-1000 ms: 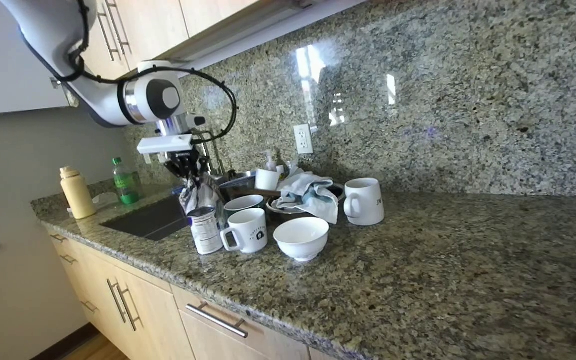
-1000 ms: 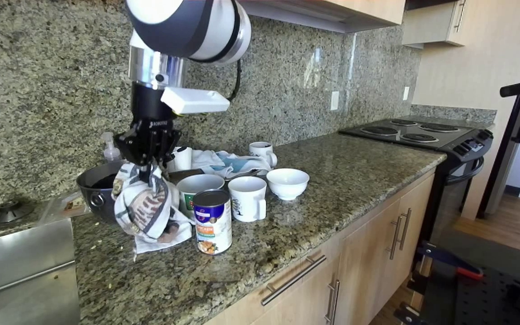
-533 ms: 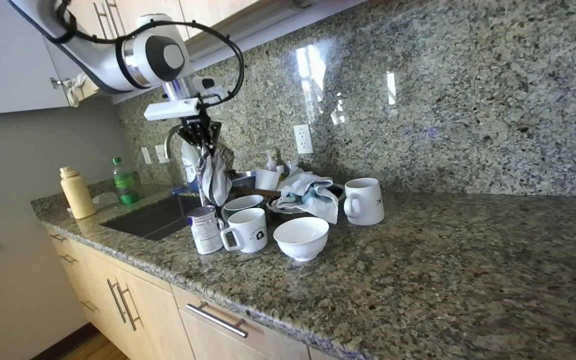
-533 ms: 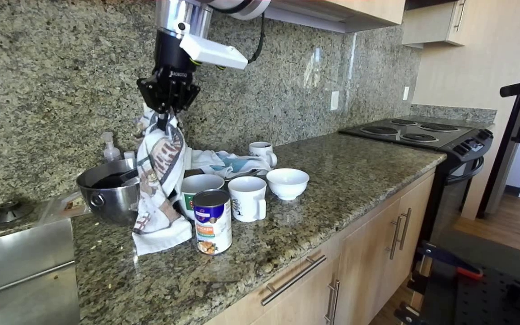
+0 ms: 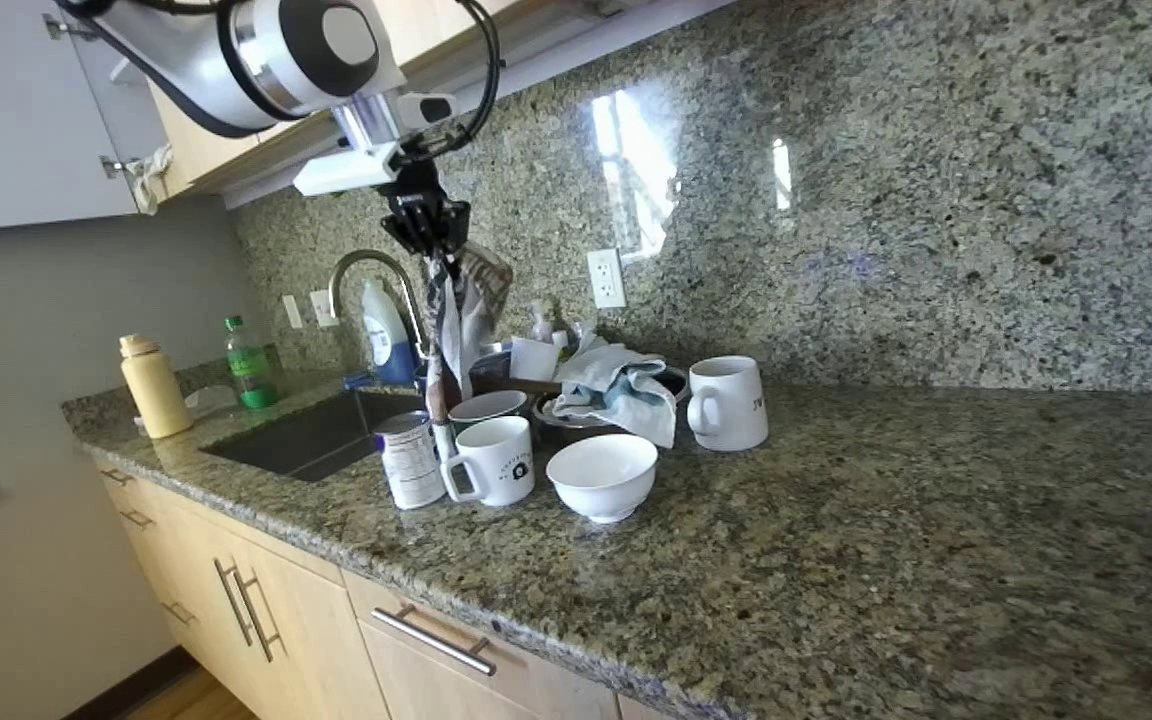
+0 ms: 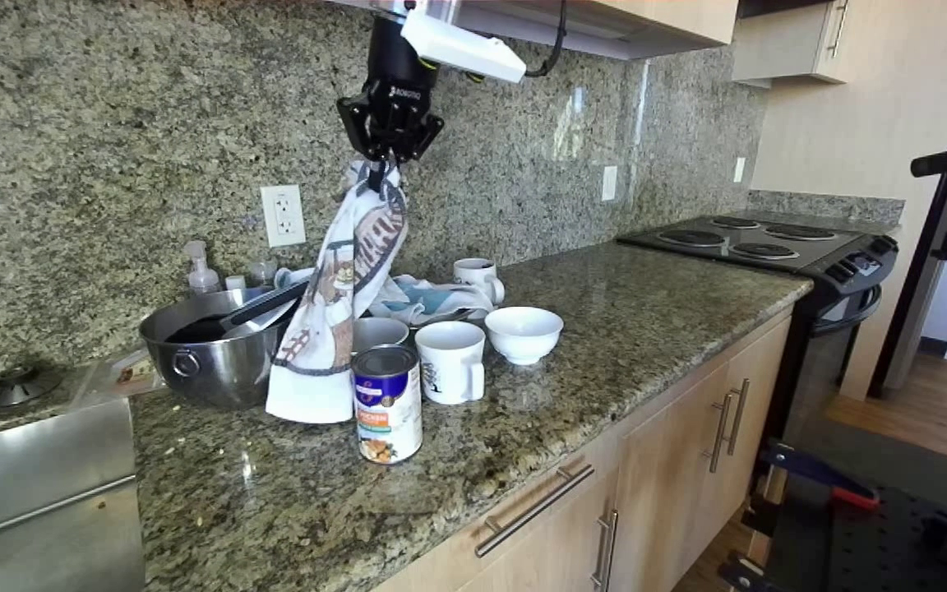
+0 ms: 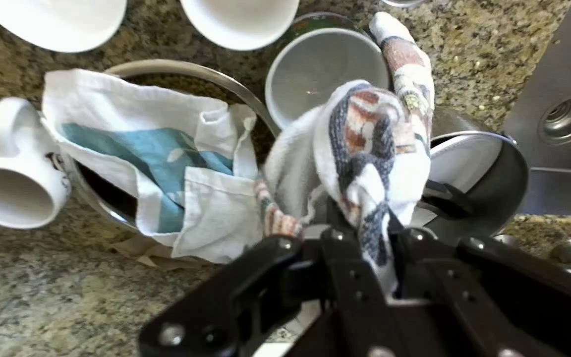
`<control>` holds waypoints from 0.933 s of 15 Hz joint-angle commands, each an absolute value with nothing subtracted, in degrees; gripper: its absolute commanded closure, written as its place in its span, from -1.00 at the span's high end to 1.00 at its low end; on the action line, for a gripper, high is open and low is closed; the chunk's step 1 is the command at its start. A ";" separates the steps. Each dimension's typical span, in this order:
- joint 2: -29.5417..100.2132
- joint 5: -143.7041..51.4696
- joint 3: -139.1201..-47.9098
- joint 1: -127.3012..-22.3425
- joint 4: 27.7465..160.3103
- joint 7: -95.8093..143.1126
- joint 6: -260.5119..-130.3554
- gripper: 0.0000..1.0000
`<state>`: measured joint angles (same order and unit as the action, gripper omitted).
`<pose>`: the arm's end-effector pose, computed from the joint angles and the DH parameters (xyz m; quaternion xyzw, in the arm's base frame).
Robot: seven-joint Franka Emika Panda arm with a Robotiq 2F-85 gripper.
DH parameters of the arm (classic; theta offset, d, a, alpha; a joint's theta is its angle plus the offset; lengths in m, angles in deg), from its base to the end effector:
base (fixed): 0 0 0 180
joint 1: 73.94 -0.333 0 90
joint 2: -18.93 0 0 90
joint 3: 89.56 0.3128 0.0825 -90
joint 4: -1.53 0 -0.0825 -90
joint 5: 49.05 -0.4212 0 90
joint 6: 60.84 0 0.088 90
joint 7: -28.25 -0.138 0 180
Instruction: Use the towel to wipe in the white bowl
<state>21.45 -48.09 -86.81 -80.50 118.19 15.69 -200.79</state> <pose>0.6271 0.1022 0.4108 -0.9833 0.0228 -0.1780 0.0289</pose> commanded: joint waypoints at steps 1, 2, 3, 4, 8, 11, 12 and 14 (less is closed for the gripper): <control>13.76 -46.46 -87.50 -78.56 125.03 9.80 -198.98 -0.93; 12.34 -46.33 -87.72 -77.86 126.31 8.74 -198.69 -0.93; 10.99 -46.28 -87.93 -77.15 127.55 7.73 -198.50 -0.93; 9.83 -46.17 -88.00 -76.43 128.59 6.74 -198.34 -0.93; 5.84 -45.36 -88.02 -73.05 132.74 2.46 -199.04 -0.93; 4.60 -44.73 -87.83 -70.87 134.93 -0.16 -200.62 -0.93; 7.08 -46.11 -87.86 -71.52 132.12 2.81 -199.27 -0.70; 6.39 -45.89 -87.89 -70.84 133.13 2.17 -199.45 -0.70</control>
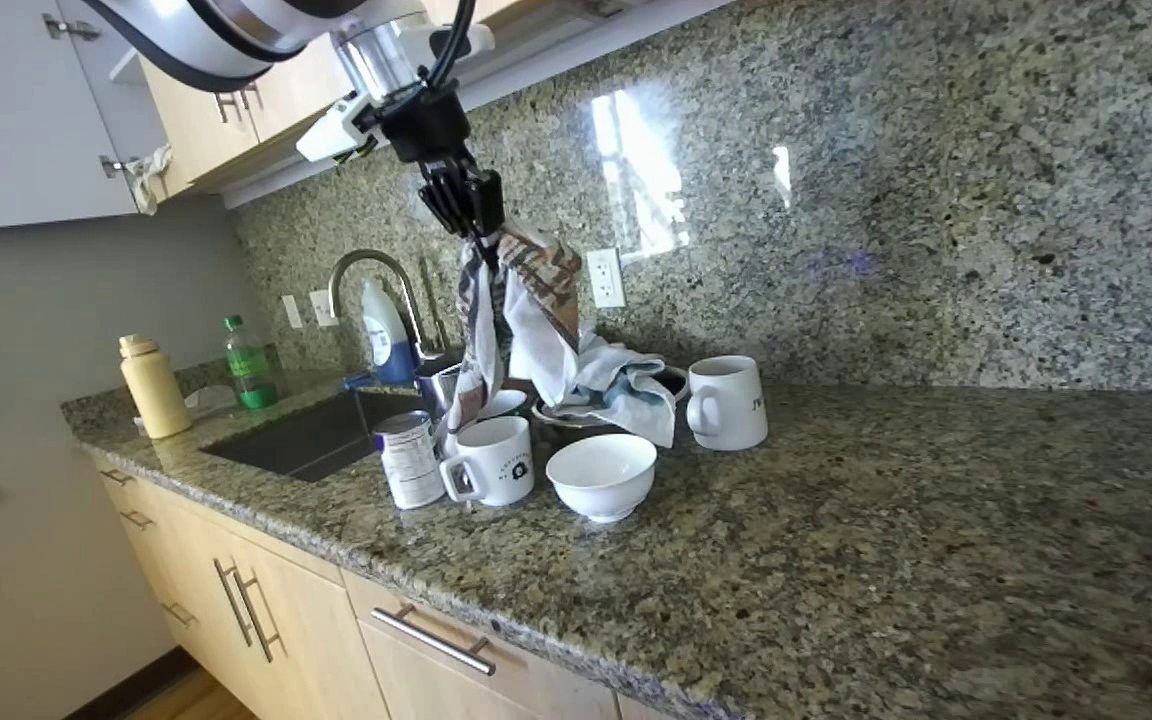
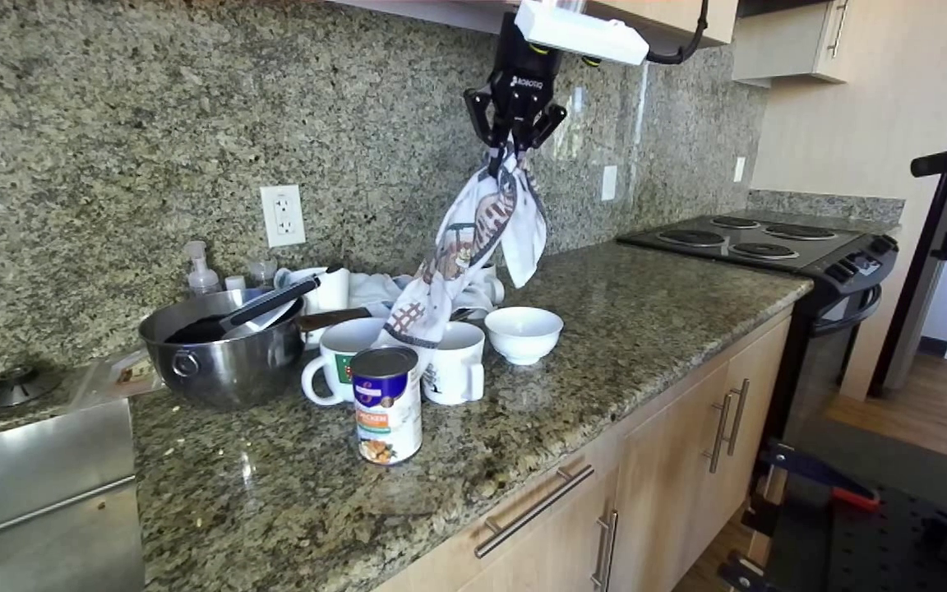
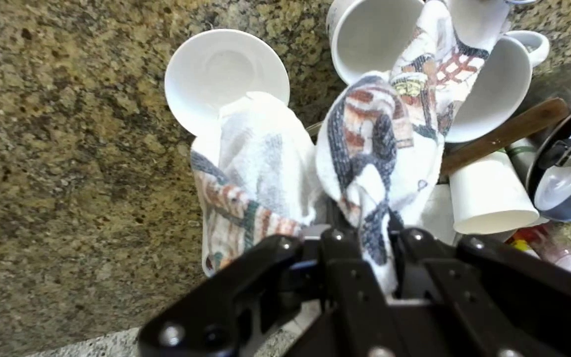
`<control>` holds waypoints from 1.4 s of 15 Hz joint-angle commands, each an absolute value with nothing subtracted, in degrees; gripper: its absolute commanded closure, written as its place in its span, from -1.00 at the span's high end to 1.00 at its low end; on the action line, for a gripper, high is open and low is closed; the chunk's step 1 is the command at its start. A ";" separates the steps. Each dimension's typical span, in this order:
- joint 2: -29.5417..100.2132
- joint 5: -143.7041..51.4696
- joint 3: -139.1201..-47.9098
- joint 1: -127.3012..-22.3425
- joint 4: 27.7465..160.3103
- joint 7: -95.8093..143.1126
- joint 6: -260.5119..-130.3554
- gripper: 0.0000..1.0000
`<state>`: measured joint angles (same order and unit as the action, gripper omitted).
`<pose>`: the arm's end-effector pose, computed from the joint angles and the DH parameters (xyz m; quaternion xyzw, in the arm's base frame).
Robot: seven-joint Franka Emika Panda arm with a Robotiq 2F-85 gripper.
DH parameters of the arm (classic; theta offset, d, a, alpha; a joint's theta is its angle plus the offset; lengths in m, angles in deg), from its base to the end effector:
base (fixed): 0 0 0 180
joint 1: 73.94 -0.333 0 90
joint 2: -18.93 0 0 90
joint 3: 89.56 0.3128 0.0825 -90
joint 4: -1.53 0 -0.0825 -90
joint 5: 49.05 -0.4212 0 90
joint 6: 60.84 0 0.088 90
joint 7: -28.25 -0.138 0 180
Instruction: Use the towel to wipe in the white bowl
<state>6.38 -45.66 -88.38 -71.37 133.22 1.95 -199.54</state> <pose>0.5496 -0.0147 0.4227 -0.9609 0.2175 -0.1712 0.0119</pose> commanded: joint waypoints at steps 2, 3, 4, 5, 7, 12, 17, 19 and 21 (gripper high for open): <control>6.29 -45.89 -87.88 -70.79 133.32 2.14 -199.48 -0.70; 6.29 -45.90 -87.87 -70.80 133.33 2.14 -199.49 -0.70; 6.29 -45.90 -87.87 -70.80 133.33 2.14 -199.50 -0.70; 6.29 -45.90 -87.87 -70.79 133.33 2.13 -199.50 -0.70; 6.52 -45.47 -87.78 -70.60 133.21 1.53 -199.62 -0.93; 7.57 -44.39 -88.47 -68.75 133.42 -0.09 -199.81 -0.93; 9.74 -44.50 -89.78 -67.26 133.52 -0.19 -199.31 -0.93; 10.76 -44.40 -90.15 -67.03 133.91 -0.27 -199.35 -0.93; 11.99 -44.08 -90.56 -67.07 134.58 -0.66 -199.78 -0.93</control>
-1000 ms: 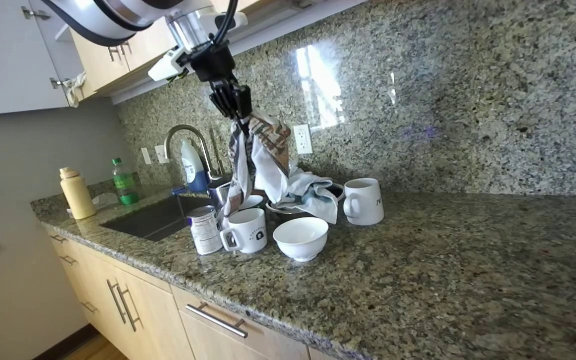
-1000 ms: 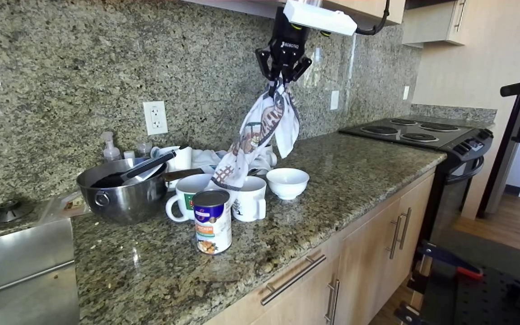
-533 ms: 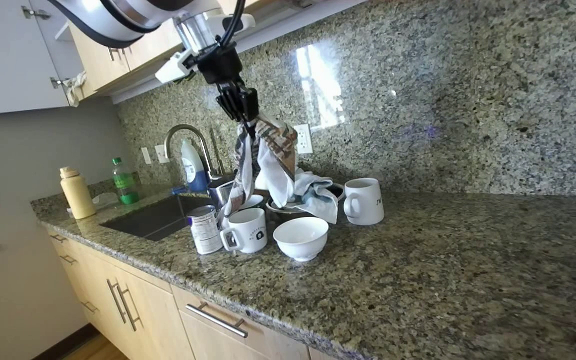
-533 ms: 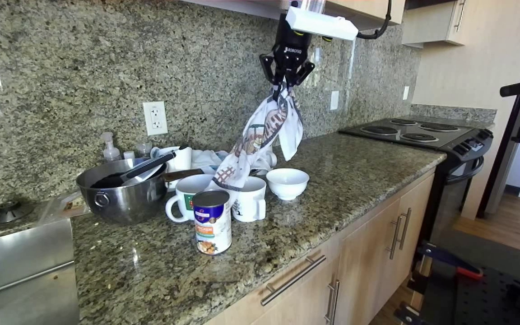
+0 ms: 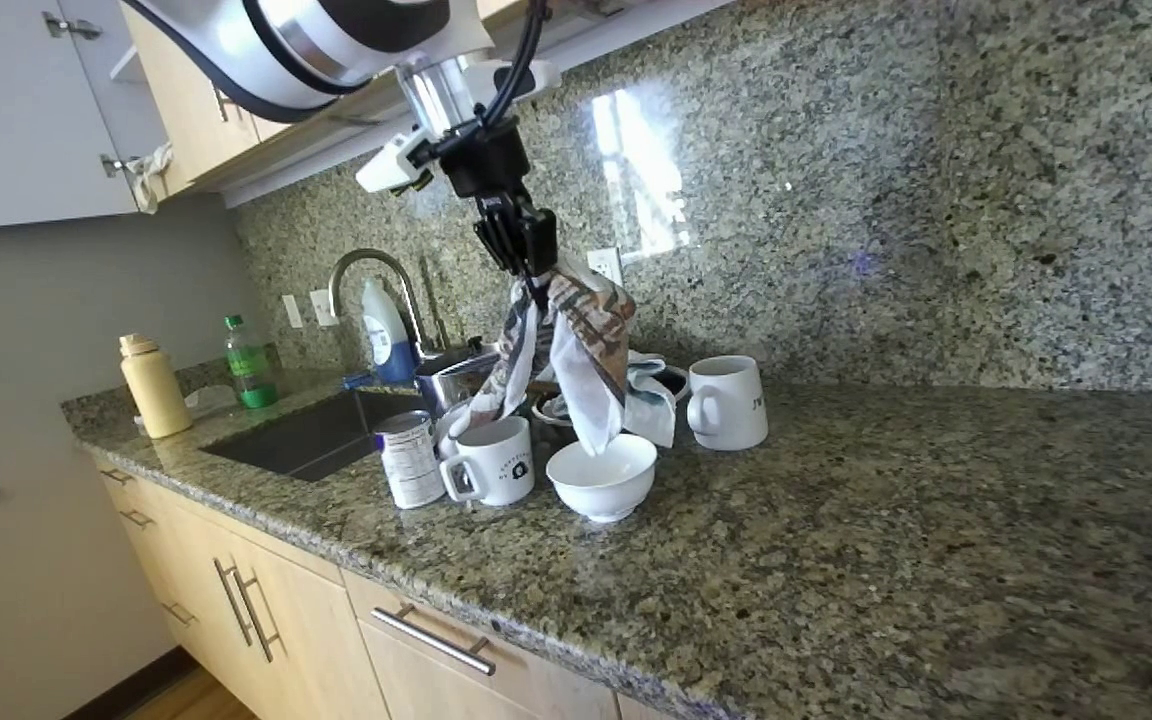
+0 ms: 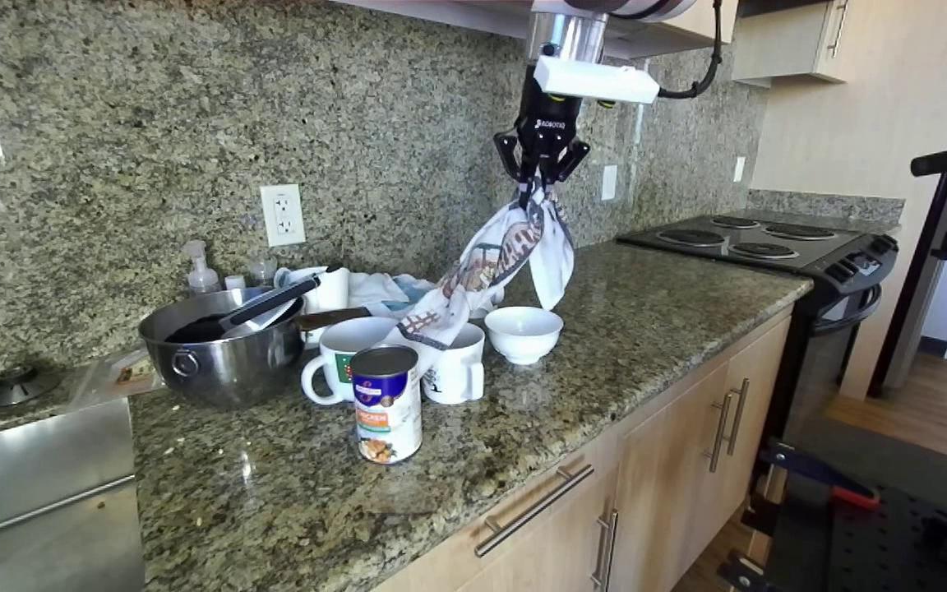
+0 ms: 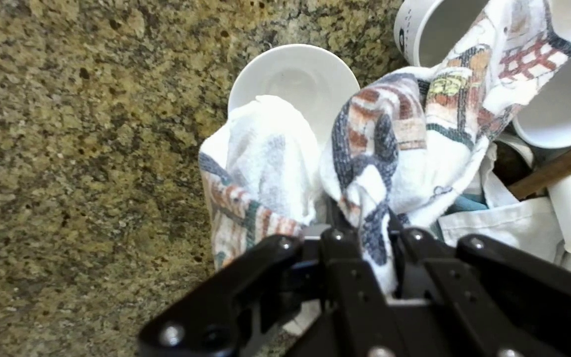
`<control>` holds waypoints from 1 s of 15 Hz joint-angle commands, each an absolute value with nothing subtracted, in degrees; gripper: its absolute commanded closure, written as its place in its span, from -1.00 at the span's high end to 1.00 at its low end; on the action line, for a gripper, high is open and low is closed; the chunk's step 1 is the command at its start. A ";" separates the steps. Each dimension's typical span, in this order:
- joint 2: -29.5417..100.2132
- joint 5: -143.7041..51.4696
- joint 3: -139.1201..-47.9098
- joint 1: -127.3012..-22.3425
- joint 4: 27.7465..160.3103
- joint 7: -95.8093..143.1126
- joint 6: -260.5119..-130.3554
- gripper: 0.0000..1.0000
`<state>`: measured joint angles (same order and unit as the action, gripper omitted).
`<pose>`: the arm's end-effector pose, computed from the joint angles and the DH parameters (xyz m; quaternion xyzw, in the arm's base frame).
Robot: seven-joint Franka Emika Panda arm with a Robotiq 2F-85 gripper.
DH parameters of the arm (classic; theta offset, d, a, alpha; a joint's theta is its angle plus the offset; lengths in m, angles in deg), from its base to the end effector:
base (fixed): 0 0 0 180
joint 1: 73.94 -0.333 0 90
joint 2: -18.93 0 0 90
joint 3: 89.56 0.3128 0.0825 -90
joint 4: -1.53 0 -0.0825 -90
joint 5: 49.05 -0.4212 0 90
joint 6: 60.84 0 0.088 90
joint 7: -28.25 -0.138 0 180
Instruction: Use the towel to wipe in the white bowl
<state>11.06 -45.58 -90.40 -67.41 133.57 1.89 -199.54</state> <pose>0.5488 -0.0725 0.3744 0.9547 -0.2685 0.1283 0.0005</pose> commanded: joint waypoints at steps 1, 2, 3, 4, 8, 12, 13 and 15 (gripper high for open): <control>12.62 -44.10 -90.77 -67.18 134.95 -0.69 -200.12 -0.93; 13.12 -43.82 -90.89 -67.25 135.41 -1.02 -200.42 -0.93; 13.66 -43.71 -91.01 -67.36 136.00 -1.23 -200.83 -0.93; 14.20 -43.62 -91.10 -67.48 136.41 -1.58 -201.06 -0.93; 15.65 -43.46 -91.00 -68.30 139.06 -3.52 -203.39 -0.93; 17.02 -43.52 -91.10 -68.96 141.36 -5.64 -207.58 -0.93; 17.36 -43.48 -91.17 -69.10 141.66 -5.89 -208.31 -0.93; 17.90 -43.67 -91.36 -69.25 142.31 -6.50 -210.23 -0.93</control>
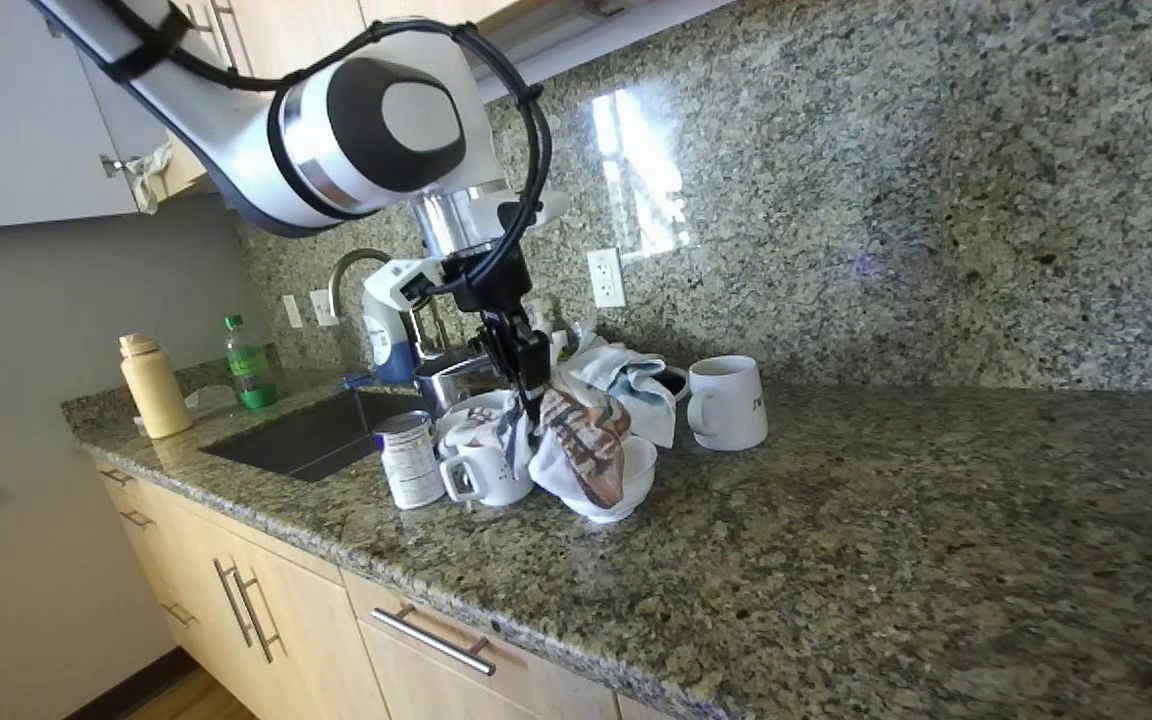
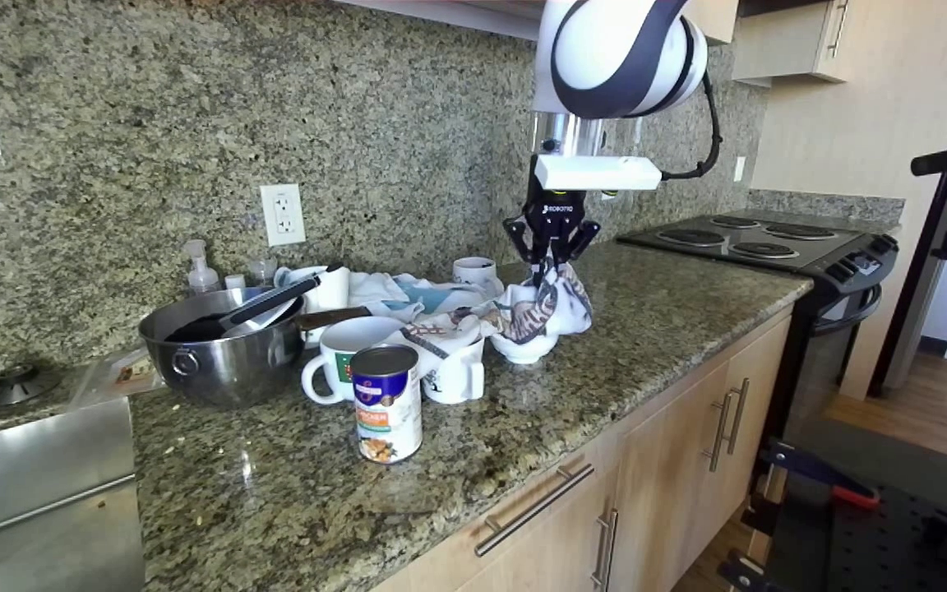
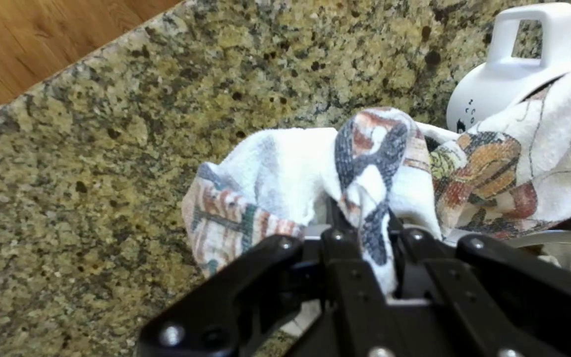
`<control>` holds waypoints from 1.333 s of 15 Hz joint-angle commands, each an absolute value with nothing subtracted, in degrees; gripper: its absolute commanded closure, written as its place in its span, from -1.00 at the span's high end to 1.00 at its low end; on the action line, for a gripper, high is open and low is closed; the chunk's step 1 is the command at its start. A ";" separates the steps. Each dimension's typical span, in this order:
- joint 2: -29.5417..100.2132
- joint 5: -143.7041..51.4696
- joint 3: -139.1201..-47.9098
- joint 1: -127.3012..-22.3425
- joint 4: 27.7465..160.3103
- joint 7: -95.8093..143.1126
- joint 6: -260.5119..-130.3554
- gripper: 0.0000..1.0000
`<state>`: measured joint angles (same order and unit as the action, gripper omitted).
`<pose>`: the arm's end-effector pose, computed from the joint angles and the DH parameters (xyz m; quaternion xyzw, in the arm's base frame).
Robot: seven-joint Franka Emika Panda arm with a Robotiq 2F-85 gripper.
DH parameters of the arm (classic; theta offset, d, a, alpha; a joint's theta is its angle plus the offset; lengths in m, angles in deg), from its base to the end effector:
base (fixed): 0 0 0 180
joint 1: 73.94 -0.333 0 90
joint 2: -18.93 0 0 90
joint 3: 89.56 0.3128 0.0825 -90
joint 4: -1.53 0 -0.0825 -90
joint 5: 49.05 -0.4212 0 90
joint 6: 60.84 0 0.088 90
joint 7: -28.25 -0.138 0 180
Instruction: Use the towel to wipe in the white bowl
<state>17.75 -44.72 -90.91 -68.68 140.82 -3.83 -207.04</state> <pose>0.5217 -0.0607 0.2647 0.9504 -0.3021 0.0738 0.0068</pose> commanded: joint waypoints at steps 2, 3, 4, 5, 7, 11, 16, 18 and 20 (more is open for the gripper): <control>18.43 -43.35 -91.65 -69.16 142.68 -7.79 -212.70 -0.93; 18.67 -43.35 -91.81 -69.12 142.73 -8.11 -213.79 -0.93; 18.46 -43.72 -92.20 -68.87 142.44 -8.23 -214.43 -0.93; 16.45 -44.47 -92.87 -68.36 142.38 -6.74 -213.39 -0.93; 18.53 -44.85 -92.71 -68.99 141.58 -5.85 -212.85 -0.70; 18.42 -45.20 -93.27 -68.50 140.42 -5.48 -211.78 -0.93; 24.93 -44.41 -93.40 -69.39 136.17 -6.28 -213.78 -0.93; 27.57 -44.72 -93.77 -70.08 134.17 -6.18 -213.99 -0.93; 30.30 -45.31 -94.06 -70.84 132.11 -5.61 -213.42 -0.93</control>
